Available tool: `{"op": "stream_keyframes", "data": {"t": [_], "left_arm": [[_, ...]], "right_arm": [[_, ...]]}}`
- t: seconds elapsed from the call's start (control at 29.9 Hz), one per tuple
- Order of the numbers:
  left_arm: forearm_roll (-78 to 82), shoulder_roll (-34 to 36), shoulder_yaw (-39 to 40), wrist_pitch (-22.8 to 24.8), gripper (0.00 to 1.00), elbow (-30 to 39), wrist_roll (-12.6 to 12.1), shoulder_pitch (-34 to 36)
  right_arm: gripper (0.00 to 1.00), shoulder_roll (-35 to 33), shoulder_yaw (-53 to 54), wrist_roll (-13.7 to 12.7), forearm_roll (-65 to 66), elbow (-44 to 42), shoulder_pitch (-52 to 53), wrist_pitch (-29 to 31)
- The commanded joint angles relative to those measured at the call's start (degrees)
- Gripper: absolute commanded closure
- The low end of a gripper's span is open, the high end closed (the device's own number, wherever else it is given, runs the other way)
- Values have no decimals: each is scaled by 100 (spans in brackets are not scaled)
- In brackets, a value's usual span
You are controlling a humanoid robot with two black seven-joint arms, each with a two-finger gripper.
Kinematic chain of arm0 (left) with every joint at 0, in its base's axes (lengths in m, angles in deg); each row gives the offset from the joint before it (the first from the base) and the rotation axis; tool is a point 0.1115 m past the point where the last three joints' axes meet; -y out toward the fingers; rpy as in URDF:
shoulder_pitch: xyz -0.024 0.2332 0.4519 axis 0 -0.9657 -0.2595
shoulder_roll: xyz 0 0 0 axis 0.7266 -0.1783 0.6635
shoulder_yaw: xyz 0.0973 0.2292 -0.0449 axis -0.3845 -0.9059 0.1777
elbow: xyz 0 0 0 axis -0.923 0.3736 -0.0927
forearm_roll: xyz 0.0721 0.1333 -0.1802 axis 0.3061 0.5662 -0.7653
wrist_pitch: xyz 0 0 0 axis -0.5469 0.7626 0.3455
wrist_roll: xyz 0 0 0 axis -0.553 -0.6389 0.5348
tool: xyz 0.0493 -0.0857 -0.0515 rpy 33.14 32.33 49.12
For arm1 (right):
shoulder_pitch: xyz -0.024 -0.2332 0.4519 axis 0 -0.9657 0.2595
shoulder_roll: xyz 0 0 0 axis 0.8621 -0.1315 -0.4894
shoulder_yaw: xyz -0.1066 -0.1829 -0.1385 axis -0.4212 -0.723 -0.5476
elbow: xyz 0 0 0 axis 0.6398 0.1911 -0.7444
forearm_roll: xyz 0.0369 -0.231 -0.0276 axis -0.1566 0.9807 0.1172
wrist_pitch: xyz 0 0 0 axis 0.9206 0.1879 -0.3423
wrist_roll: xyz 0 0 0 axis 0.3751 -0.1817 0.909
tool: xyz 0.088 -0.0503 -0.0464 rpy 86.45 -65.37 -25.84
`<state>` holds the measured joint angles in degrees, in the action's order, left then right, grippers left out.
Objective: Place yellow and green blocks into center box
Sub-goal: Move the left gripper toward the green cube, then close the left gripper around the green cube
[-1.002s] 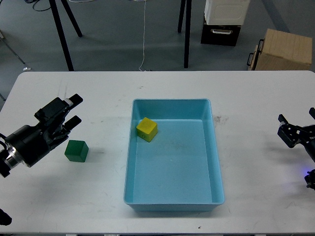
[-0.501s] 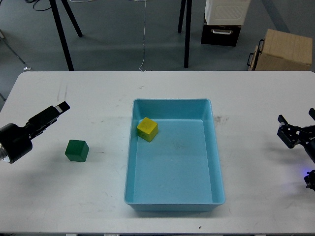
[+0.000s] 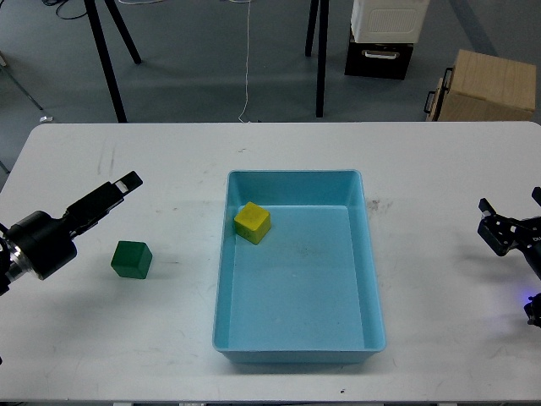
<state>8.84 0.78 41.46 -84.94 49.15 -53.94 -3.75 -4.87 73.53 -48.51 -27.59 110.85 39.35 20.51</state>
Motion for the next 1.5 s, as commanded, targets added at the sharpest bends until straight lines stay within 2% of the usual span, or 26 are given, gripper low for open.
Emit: {"op": "stream_keyframes", "data": {"t": [0.0,0.1,0.23,0.37,0.47,0.57,0.67,0.94,1.47], "left_arm": [[-63,-32,115,-45,0,-59,2,78],[-292,-23,413,-80,0,-112,28,9],[-214,-67,432,-89,0,-86,63,8],[988,-128,213,-369,0,-68,-33,-18],[1771,-67,-279,-940,0,-120,-357,26],[2036,-102,-727,-1012,0,-304,-841,52],[2221,-181,-1035,-1091,0,-673,-1079,105],[2274,-901,-1325,-1302,0,-1860,-1141,70],[2555,-1007,-1484,-1316,0,-1879,-1159,-88]], "right_arm": [[0,-1,0,0,0,6,-3,0],[0,-1,0,0,0,-3,-3,0],[0,-10,0,0,0,-3,-3,0],[0,-10,0,0,0,-3,-3,0],[0,-10,0,0,0,-3,-12,0],[0,-2,0,0,0,-3,-12,0],[0,-1,0,0,0,-3,-12,0],[0,-19,0,0,0,-3,-12,0],[0,-72,0,9,0,-3,-38,0]]}}
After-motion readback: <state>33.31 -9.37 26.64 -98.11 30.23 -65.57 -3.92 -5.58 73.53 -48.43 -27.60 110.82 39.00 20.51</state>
